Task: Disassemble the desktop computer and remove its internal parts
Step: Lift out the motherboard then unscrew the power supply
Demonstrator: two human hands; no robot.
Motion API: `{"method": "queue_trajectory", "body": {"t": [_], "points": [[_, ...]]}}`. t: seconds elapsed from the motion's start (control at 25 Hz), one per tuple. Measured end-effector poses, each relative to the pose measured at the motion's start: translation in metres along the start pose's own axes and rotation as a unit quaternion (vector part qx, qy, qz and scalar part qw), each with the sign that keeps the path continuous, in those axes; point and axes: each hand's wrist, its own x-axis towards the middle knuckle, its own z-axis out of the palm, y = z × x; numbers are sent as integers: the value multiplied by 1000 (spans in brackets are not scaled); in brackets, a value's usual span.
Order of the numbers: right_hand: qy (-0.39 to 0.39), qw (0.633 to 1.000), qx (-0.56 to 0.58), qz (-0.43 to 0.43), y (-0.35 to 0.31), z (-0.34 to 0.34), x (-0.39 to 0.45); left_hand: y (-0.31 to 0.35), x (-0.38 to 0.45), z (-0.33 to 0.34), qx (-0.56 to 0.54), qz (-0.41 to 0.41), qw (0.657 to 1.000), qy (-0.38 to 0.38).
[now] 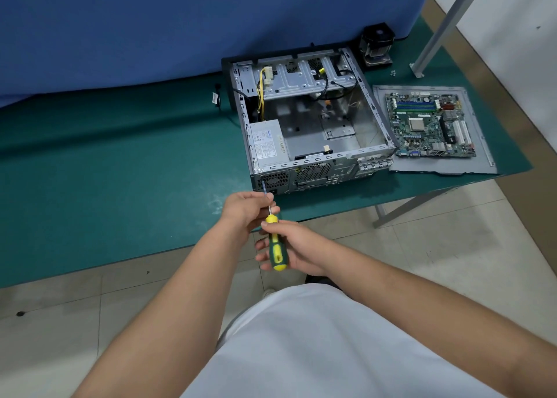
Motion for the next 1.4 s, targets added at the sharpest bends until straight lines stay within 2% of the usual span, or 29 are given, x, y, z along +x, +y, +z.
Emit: {"method": "queue_trajectory", "body": {"t": [0.08,0.2,0.44,0.6,0.72,0.84,0.96,1.12,1.28,1.4], "points": [[-14,999,20,22,2,-1,-2,0,-2,-2,-10,-4,1000,-21],[24,1000,18,-2,5,-2,-1,0,-2,-3,-19,4,999,-49],[127,978,-149,-66,7,-6,5,-10,-3,-2,43,8,999,1],[29,999,-15,-22,4,-6,1,-9,-3,-3,35,29,999,-17],[-24,1000,10,17,3,-7,-3,-8,-4,-6,19,6,999,-28],[15,1000,6,8,4,-6,-1,-8,-2,-7,-9,-7,999,-43],[58,997,-44,-27,5,-4,1,-10,-1,-4,-16,-7,999,-34],[54,998,-26,-34,6,-3,0,-14,2,3,5,26,1000,16],[14,999,45,18,-1,-4,-5,-8,3,-1,-1,-3,1000,-13],[40,998,42,7,-1,-2,-4,-2,5,-1,-33,-10,999,-36]]}}
